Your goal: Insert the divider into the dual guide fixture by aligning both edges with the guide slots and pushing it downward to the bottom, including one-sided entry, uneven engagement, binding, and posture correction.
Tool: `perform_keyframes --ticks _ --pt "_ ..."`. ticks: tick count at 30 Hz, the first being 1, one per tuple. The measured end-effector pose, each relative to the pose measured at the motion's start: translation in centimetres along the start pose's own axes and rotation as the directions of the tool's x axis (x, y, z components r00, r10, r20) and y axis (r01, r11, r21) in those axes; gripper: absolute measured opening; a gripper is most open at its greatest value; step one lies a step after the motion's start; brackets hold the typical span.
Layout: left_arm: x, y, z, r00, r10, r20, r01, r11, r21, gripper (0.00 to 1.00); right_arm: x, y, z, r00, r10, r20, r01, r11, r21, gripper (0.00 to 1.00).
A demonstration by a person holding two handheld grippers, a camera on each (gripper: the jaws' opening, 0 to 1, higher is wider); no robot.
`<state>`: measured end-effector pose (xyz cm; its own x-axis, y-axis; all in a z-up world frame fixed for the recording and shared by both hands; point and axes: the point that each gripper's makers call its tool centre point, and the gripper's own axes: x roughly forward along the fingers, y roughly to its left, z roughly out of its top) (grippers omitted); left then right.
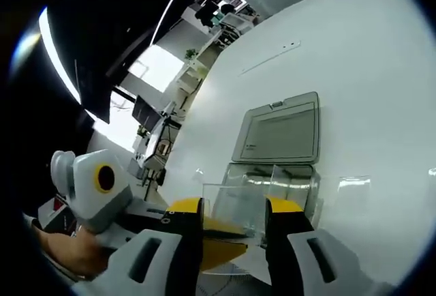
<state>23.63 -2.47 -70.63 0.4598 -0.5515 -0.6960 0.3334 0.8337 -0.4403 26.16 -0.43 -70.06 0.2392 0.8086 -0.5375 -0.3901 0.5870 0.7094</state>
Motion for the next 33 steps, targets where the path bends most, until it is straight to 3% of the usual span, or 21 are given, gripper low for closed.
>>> perform_keyframes --ticks 33 --pt "0.13 -0.04 0.89 1.0 -0.021 0.021 0.023 0.995 -0.097 0.05 -0.11 -0.35 0.78 0.999 -0.016 0.029 0.015 1.0 0.015 0.31"
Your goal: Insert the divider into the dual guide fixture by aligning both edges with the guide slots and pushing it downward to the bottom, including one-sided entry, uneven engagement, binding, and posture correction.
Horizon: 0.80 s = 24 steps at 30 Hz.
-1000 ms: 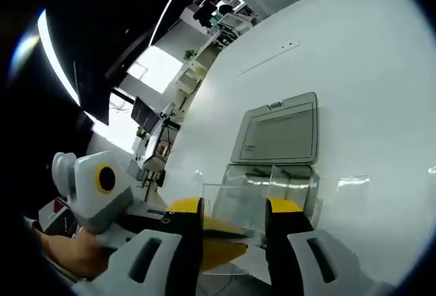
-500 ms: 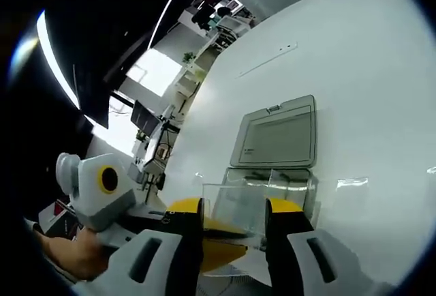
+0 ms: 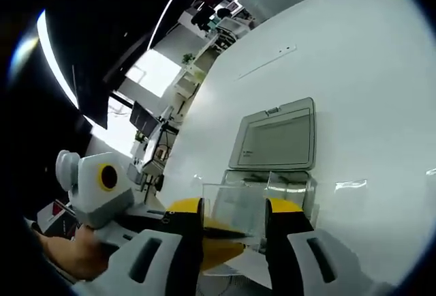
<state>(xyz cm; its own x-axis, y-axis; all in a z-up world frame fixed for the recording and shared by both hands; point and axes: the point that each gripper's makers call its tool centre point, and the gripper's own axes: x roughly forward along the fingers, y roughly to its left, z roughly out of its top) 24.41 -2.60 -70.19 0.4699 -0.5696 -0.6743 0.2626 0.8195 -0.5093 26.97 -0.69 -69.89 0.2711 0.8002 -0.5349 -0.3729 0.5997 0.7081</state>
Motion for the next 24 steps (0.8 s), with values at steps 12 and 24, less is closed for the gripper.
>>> perform_keyframes --ticks 12,24 --pt "-0.26 0.12 -0.22 1.0 0.019 -0.016 -0.017 0.995 0.101 0.02 0.02 0.06 -0.14 1.0 -0.007 0.001 0.007 1.0 0.016 0.32" --pt "-0.86 0.26 -0.25 1.0 0.023 -0.015 -0.021 0.992 0.123 0.01 -0.73 0.4 0.17 0.999 0.013 0.032 -0.014 0.999 0.033 0.35"
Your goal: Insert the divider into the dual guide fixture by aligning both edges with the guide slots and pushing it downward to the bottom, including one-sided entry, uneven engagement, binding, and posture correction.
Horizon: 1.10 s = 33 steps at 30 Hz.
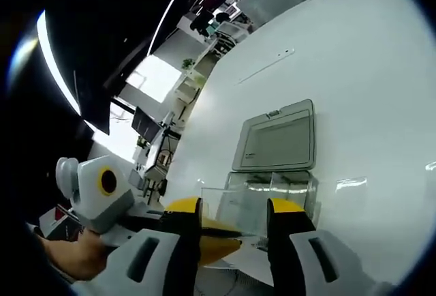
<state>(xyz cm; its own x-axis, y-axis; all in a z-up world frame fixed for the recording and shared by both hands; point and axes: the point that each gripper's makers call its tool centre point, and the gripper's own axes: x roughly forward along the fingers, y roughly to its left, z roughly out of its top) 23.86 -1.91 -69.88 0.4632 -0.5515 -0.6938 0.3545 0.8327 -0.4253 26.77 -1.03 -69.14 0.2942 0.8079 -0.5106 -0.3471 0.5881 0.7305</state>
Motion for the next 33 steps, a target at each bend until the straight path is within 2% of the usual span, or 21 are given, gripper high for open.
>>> perform_keyframes --ticks 11,16,22,26,33 --pt "-1.3 0.8 0.2 1.0 -0.011 -0.01 0.011 0.999 -0.031 0.01 -1.4 0.4 0.8 0.999 0.022 0.033 -0.022 1.0 -0.008 0.41" --pt "-2.0 1.3 0.5 1.0 -0.009 -0.024 0.008 0.999 -0.047 0.01 -2.0 0.5 0.7 0.999 0.04 0.035 -0.039 0.999 -0.034 0.39" --pt "-2.8 2.3 0.3 0.997 -0.011 -0.07 0.007 0.998 -0.062 0.02 -2.5 1.3 0.1 0.997 0.073 0.019 -0.07 0.989 -0.132 0.38" --pt "-3.3 2.7 0.1 0.995 -0.016 -0.103 0.008 0.998 -0.07 0.02 -2.6 1.8 -0.5 0.995 0.098 -0.005 -0.096 0.973 -0.212 0.38" --pt "-4.0 3.4 0.5 0.992 -0.026 -0.125 0.013 0.995 -0.103 0.02 -2.9 2.3 -1.0 0.992 0.121 -0.025 -0.124 0.953 -0.276 0.38"
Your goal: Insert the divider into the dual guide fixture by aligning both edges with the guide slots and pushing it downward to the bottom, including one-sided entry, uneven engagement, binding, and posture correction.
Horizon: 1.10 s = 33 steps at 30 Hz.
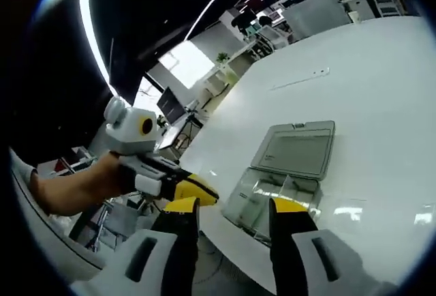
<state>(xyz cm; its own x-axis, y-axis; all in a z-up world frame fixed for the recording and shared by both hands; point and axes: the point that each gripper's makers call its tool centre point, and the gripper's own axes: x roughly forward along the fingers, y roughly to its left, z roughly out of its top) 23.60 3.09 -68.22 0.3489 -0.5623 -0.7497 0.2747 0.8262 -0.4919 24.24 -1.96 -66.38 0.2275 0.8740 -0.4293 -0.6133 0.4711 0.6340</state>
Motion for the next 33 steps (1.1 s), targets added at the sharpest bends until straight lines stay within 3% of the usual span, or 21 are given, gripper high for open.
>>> perform_keyframes --ticks 5,14,25,33 --pt "-0.3 0.6 0.1 1.0 0.015 -0.026 -0.015 1.0 -0.021 0.02 -0.1 0.5 -0.2 1.0 0.024 -0.004 -0.024 0.998 -0.065 0.38" --pt "-0.5 2.8 -0.1 0.991 0.095 -0.093 -0.104 0.99 -0.093 0.02 -0.2 1.0 -0.8 0.999 0.045 -0.024 -0.049 0.98 -0.191 0.39" --pt "0.4 4.6 -0.2 0.975 0.163 -0.154 -0.186 0.971 -0.151 0.02 0.2 1.3 -1.8 0.997 0.043 -0.066 -0.063 0.94 -0.337 0.44" --pt "1.3 5.0 -0.3 0.965 0.188 -0.182 -0.221 0.958 -0.183 0.02 0.4 0.9 -2.8 0.994 0.015 -0.107 -0.062 0.893 -0.446 0.5"
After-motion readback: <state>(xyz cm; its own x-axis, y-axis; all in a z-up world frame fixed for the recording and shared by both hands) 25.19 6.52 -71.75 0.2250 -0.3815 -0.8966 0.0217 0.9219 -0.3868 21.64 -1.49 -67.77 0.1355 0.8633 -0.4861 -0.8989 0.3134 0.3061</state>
